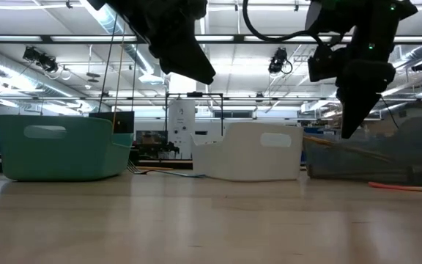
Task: Sort silverware by color (type)
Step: Put the gold fork into the black bin
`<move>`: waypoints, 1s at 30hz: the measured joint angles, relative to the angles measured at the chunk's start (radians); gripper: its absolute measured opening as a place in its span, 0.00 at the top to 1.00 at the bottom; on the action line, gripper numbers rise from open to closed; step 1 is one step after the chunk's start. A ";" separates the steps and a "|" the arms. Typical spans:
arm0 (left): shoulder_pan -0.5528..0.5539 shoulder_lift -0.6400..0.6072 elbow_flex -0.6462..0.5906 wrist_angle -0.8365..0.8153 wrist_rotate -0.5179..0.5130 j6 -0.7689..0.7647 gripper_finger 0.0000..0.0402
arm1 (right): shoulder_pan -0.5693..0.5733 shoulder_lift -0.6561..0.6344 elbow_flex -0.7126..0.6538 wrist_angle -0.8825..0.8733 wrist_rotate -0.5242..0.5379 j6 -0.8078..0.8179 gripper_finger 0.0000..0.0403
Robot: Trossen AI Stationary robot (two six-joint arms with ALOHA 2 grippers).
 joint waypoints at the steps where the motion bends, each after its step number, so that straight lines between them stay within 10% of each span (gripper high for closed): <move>1: -0.004 0.000 0.000 -0.002 0.000 0.000 0.61 | -0.002 0.000 0.000 0.000 -0.017 -0.009 0.99; 14: -0.004 0.000 0.000 -0.003 0.000 0.002 0.61 | 0.030 0.000 -0.070 0.100 0.065 -0.275 0.79; 30: -0.004 0.000 0.000 -0.003 0.000 0.001 0.61 | 0.027 -0.001 -0.179 0.238 0.055 -0.261 0.77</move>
